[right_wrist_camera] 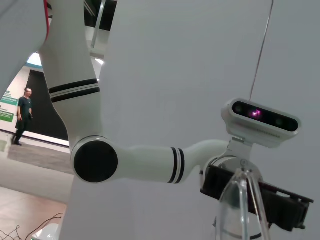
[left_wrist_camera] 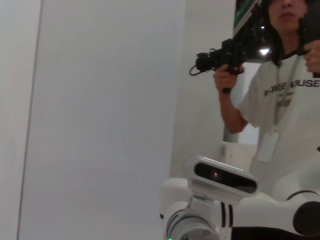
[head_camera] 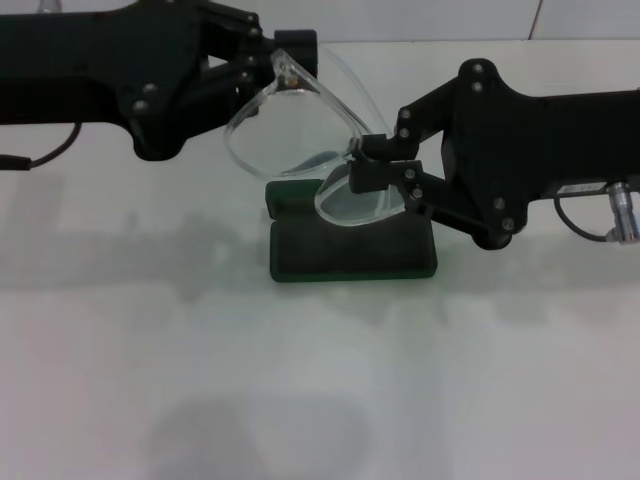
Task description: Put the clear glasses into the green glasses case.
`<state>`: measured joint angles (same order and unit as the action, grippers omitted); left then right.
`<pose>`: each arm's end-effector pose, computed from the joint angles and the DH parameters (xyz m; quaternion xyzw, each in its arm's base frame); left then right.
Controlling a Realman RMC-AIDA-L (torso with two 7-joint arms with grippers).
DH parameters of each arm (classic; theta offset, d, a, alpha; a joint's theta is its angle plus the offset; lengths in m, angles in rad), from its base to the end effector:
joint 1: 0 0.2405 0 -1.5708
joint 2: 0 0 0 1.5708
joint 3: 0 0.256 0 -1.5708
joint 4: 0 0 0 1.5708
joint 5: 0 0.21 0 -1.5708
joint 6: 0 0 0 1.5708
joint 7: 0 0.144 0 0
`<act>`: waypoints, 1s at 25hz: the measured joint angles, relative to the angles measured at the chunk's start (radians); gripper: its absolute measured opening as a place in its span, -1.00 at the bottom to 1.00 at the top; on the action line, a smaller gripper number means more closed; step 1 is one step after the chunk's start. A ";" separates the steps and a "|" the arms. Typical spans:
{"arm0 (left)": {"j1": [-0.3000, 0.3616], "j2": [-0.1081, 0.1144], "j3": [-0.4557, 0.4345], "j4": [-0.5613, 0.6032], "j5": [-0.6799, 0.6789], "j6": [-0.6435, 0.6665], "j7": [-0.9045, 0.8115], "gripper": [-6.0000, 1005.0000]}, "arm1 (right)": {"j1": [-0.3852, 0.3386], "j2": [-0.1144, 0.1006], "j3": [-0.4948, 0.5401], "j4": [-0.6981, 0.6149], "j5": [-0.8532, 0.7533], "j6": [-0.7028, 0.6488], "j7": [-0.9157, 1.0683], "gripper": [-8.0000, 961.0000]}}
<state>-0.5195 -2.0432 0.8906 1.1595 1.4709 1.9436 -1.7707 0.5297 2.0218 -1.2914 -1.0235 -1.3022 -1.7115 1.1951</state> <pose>-0.1339 0.3074 0.0924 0.9219 0.0387 0.3852 0.0169 0.1122 0.3121 0.0261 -0.9057 -0.1603 0.3920 0.0170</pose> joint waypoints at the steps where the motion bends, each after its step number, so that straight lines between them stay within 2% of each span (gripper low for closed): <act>1: -0.001 0.000 0.001 0.000 0.000 0.002 0.000 -0.82 | 0.000 0.000 0.000 0.000 0.000 -0.003 0.000 -0.85; 12: 0.001 -0.003 -0.013 -0.001 0.000 -0.001 0.004 -0.82 | -0.006 0.000 -0.003 0.002 0.011 -0.010 -0.009 -0.85; 18: 0.001 -0.006 -0.102 -0.001 0.011 -0.008 0.028 -0.82 | -0.009 0.001 -0.002 0.002 0.011 -0.016 -0.017 -0.85; 21: 0.001 0.006 -0.154 -0.005 0.036 -0.038 0.029 -0.82 | -0.017 0.001 0.001 0.008 0.025 -0.024 -0.053 -0.85; 25: 0.002 0.023 -0.206 -0.066 0.065 -0.072 0.032 -0.82 | -0.031 -0.003 0.002 0.023 0.065 -0.077 -0.138 -0.85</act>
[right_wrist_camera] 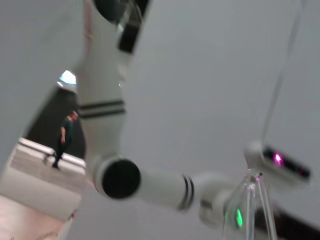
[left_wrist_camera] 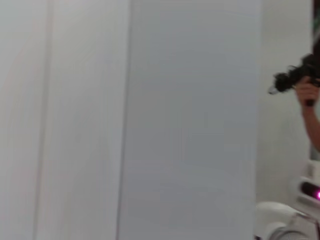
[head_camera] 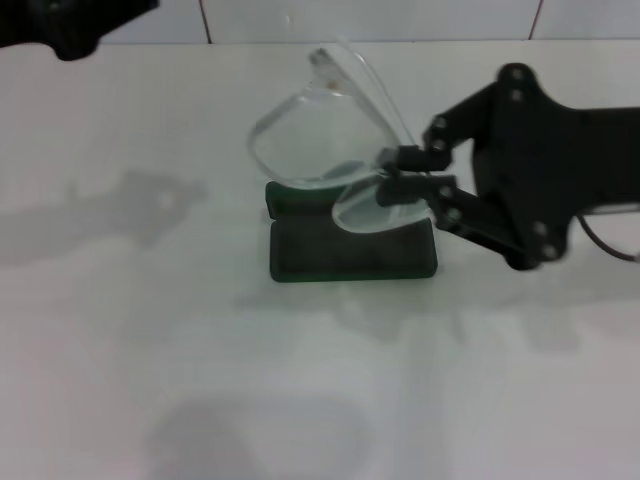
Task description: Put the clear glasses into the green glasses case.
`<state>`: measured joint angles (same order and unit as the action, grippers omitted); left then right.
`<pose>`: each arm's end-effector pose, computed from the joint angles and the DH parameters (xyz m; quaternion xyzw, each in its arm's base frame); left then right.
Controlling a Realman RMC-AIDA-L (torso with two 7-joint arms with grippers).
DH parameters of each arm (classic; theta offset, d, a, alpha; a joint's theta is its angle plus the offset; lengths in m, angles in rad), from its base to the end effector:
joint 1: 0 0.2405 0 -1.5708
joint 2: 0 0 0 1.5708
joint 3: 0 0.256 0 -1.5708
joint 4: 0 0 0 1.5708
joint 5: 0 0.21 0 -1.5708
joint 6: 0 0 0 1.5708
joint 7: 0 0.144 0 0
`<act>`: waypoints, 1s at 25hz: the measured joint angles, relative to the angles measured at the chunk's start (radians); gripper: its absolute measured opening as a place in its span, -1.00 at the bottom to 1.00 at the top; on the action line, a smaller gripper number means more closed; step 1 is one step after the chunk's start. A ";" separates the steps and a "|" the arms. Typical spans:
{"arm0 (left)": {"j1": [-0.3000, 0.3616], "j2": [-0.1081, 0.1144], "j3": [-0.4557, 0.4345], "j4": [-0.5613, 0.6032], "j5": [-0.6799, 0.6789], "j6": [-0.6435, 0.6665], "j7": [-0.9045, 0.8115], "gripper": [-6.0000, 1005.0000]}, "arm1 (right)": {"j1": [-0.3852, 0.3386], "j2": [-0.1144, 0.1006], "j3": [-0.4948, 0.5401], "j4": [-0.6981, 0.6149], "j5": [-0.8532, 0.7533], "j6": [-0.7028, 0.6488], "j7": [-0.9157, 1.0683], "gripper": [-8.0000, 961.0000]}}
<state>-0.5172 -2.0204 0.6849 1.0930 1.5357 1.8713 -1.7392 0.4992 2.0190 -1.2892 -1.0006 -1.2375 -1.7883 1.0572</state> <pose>-0.1688 0.3283 0.1246 -0.9023 -0.0901 -0.4086 0.1042 0.1200 0.2994 0.0334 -0.8787 -0.2120 0.4269 0.0271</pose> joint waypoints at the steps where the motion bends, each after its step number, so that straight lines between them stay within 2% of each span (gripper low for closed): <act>1: 0.001 0.007 -0.010 -0.026 0.002 -0.009 0.001 -0.82 | -0.004 -0.001 0.000 0.006 0.019 -0.024 -0.032 -0.85; 5: 0.003 0.024 -0.020 -0.074 0.005 -0.041 0.001 -0.82 | -0.018 0.000 0.002 0.018 0.074 -0.100 -0.132 -0.85; 12: -0.010 0.028 -0.005 -0.107 0.028 -0.049 -0.018 -0.82 | -0.016 0.005 -0.016 0.029 0.126 -0.149 -0.199 -0.85; 17: -0.037 0.018 0.080 -0.121 0.015 -0.042 -0.025 -0.82 | 0.042 0.005 -0.053 0.110 0.155 -0.151 -0.230 -0.85; 21: -0.067 -0.008 0.117 -0.124 0.001 -0.039 -0.038 -0.82 | 0.106 0.007 -0.089 0.197 0.162 -0.151 -0.257 -0.85; 25: -0.085 -0.023 0.137 -0.126 -0.008 -0.038 -0.041 -0.82 | 0.157 0.008 -0.118 0.281 0.167 -0.147 -0.280 -0.85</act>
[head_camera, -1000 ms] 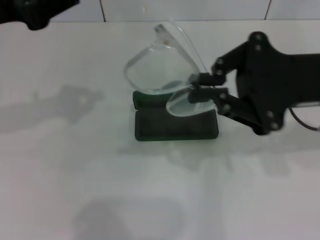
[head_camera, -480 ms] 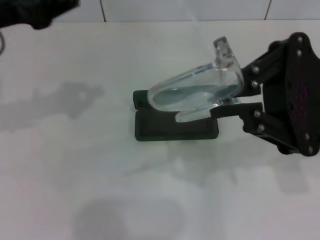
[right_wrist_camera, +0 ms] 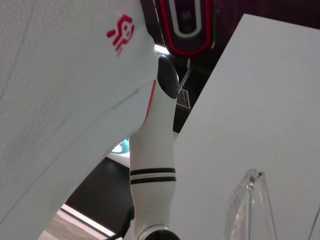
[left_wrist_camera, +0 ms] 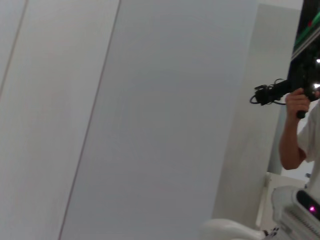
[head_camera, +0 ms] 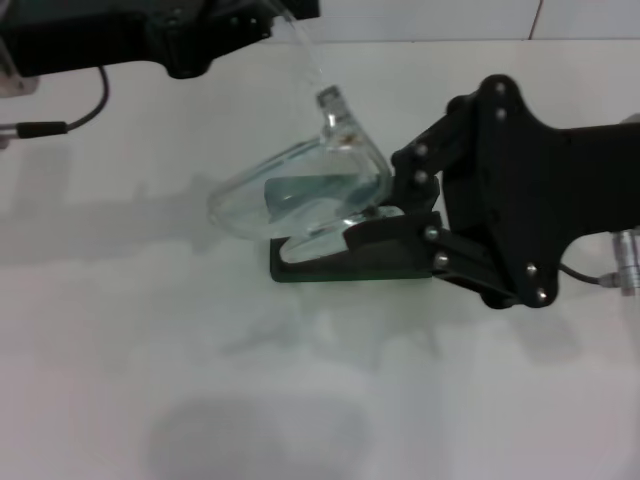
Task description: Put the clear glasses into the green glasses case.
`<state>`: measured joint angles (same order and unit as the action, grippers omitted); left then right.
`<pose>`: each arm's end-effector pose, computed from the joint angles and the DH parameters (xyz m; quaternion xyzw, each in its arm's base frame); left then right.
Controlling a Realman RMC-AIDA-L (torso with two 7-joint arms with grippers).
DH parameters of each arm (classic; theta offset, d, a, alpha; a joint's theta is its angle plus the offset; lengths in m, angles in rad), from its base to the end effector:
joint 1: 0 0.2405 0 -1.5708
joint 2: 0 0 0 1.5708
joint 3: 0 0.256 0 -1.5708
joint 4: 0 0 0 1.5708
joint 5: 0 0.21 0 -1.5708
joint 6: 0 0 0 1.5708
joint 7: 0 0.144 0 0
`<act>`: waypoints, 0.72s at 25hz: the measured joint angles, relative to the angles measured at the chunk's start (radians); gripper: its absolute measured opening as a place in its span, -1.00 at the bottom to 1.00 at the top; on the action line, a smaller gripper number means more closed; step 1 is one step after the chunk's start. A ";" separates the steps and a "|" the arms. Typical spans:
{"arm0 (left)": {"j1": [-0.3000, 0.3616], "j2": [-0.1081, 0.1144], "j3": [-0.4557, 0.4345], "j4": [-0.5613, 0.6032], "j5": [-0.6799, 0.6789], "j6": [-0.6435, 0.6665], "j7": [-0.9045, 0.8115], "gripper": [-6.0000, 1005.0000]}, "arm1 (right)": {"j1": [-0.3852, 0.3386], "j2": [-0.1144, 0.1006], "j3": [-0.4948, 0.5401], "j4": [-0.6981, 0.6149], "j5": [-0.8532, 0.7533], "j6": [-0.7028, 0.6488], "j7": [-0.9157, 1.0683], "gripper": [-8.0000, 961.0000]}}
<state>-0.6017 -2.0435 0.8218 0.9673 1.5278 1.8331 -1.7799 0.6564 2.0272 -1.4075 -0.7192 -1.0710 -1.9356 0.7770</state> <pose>-0.1413 0.3411 0.0792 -0.9030 -0.1246 -0.4111 0.0098 0.1009 0.2925 0.0116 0.8066 0.2845 -0.5175 0.0261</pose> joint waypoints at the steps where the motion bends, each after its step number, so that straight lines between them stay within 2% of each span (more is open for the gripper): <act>1: -0.003 -0.003 0.004 -0.001 -0.001 0.000 0.000 -0.82 | 0.005 0.000 -0.003 0.013 0.001 0.000 -0.005 -0.85; 18: 0.011 -0.007 0.019 -0.002 -0.051 0.058 -0.004 -0.82 | -0.005 0.000 0.003 0.060 0.031 0.006 -0.028 -0.85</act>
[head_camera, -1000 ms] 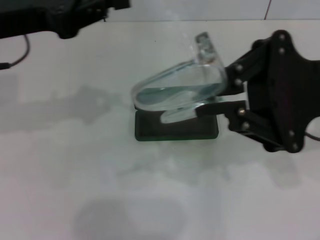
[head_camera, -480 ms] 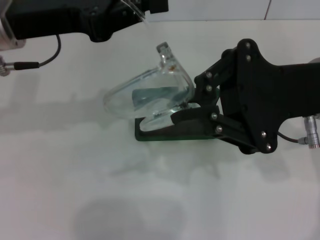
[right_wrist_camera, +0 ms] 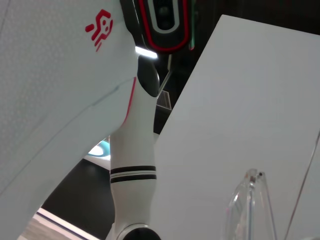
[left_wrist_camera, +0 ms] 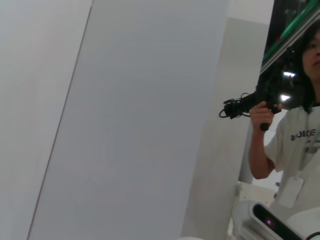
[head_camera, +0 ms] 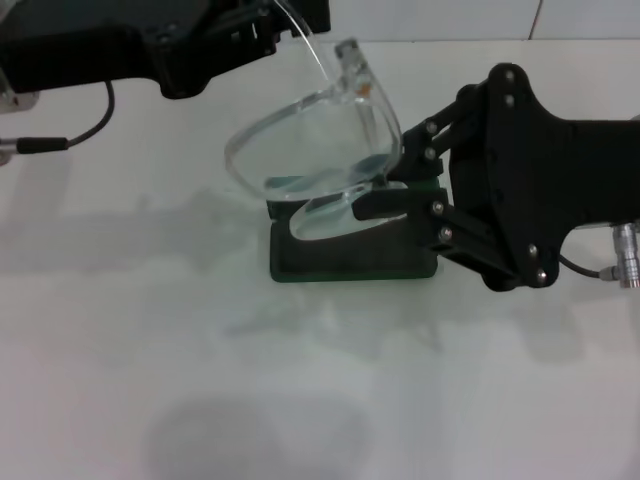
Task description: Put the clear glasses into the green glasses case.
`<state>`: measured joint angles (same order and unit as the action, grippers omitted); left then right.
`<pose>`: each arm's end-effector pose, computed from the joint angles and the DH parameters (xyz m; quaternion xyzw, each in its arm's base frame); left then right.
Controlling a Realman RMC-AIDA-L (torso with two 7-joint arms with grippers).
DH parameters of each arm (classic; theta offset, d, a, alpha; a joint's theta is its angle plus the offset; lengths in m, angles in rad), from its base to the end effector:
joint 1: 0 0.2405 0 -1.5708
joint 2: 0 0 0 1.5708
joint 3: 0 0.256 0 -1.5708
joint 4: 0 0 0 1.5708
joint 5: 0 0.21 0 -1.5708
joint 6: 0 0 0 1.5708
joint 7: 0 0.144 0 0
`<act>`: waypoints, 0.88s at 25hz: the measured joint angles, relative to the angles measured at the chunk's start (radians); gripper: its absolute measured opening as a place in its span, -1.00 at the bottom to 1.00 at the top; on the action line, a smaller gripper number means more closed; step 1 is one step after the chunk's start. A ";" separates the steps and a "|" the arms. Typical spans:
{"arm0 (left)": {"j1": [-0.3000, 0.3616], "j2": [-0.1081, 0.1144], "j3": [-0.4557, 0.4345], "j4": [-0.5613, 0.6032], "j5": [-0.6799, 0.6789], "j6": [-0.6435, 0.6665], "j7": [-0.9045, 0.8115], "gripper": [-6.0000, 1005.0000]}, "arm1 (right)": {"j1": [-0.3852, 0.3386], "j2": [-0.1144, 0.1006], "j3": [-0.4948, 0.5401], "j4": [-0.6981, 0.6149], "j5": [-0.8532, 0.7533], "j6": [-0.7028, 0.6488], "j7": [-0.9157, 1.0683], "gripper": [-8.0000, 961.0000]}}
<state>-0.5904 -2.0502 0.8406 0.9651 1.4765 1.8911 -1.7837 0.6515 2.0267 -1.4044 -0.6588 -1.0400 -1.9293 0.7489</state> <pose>-0.1379 0.3296 0.0786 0.8962 0.1116 0.4288 0.0235 0.1093 0.2956 0.0102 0.8072 0.2630 -0.5285 0.0029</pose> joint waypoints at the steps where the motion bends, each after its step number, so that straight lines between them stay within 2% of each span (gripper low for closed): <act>1: 0.001 -0.002 0.000 0.000 0.000 0.008 0.000 -0.82 | 0.000 0.000 0.000 0.004 0.004 0.000 -0.002 -0.85; 22: 0.016 -0.011 0.008 0.000 -0.050 0.095 0.007 -0.82 | -0.010 -0.004 0.005 0.027 0.020 0.026 -0.006 -0.85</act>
<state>-0.5747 -2.0613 0.8488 0.9648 1.4268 1.9857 -1.7770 0.6416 2.0229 -1.3999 -0.6315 -1.0196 -1.9036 0.7424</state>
